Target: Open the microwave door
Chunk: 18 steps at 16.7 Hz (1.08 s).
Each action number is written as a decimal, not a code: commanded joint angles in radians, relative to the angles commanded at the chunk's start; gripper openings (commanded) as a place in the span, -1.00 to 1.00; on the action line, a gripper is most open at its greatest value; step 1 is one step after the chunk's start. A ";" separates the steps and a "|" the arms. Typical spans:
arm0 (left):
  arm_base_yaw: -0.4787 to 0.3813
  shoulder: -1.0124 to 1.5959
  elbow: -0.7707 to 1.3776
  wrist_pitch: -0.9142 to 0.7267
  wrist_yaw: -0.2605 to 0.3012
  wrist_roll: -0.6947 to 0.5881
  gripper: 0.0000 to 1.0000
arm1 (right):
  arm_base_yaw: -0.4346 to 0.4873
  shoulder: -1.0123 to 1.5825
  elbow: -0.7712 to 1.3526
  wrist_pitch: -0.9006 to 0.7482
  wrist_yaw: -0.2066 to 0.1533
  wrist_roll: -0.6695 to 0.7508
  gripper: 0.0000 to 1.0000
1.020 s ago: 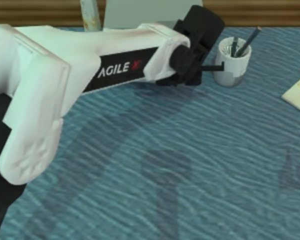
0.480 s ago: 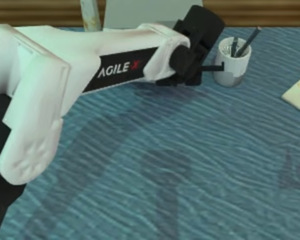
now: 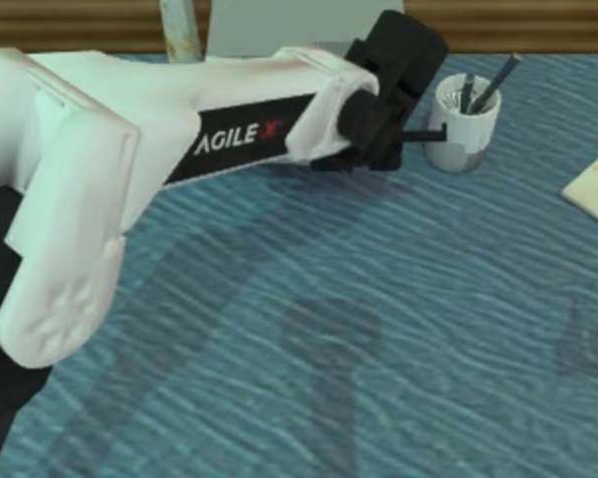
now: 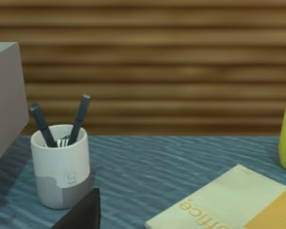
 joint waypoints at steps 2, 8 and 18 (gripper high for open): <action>-0.009 0.006 0.000 0.001 0.006 -0.004 -1.00 | 0.000 0.000 0.000 0.000 0.000 0.000 1.00; 0.003 -0.048 -0.089 0.058 0.035 0.055 -1.00 | 0.000 0.000 0.000 0.000 0.000 0.000 1.00; 0.005 -0.054 -0.096 0.064 0.038 0.059 -1.00 | 0.000 0.000 0.000 0.000 0.000 0.000 1.00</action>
